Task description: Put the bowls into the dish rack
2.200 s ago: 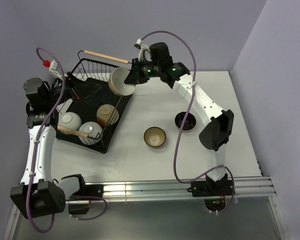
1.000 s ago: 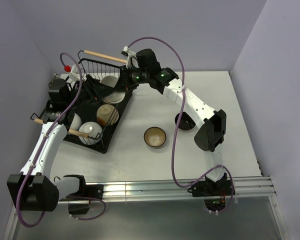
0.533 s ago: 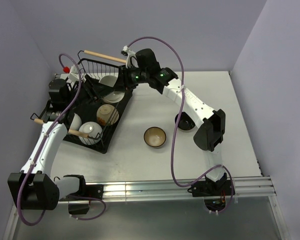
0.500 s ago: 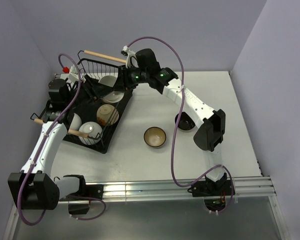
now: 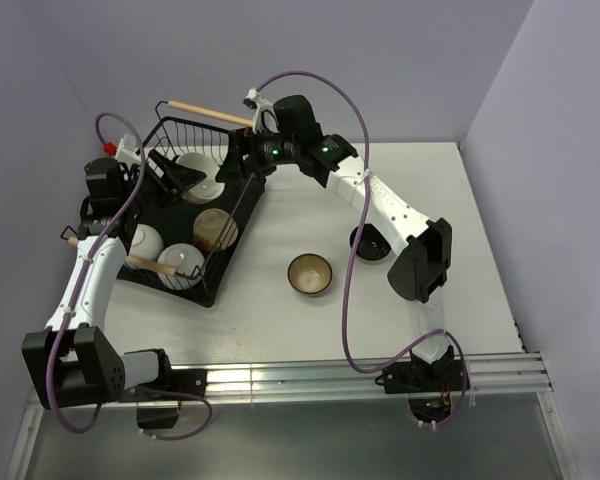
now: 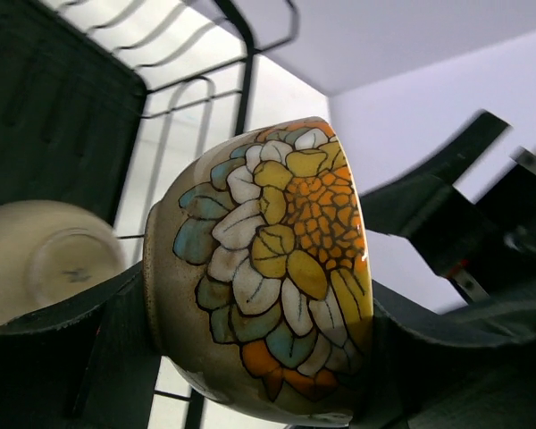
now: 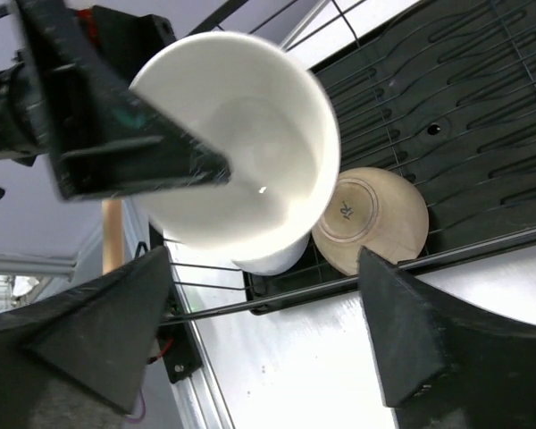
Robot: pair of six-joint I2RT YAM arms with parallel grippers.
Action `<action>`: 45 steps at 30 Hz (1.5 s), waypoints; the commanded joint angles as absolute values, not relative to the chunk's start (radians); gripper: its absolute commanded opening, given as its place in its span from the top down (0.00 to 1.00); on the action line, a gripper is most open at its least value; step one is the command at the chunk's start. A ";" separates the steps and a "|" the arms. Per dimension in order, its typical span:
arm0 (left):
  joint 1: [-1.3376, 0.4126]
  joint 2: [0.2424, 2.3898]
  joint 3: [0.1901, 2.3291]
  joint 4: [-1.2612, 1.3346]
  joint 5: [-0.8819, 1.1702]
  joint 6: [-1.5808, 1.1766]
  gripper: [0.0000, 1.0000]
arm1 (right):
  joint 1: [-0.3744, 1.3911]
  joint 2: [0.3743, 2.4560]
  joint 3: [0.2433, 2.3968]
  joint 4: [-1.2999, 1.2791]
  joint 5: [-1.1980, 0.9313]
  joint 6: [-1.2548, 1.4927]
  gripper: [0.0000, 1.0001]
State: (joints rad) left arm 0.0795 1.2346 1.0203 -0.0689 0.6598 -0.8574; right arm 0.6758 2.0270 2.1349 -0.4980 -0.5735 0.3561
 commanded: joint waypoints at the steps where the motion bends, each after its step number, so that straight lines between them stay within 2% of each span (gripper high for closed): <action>1: 0.112 1.246 1.103 -0.060 0.609 -0.805 1.00 | 0.658 1.964 2.128 -0.434 -0.583 0.368 0.05; 18: 0.161 1.423 1.259 -0.304 0.292 -0.402 1.00 | 0.595 1.924 1.991 -0.385 -0.601 0.391 0.02; 45: 0.147 1.631 1.417 -0.442 0.018 -0.031 1.00 | 0.571 1.940 1.942 -0.367 -0.627 0.402 0.01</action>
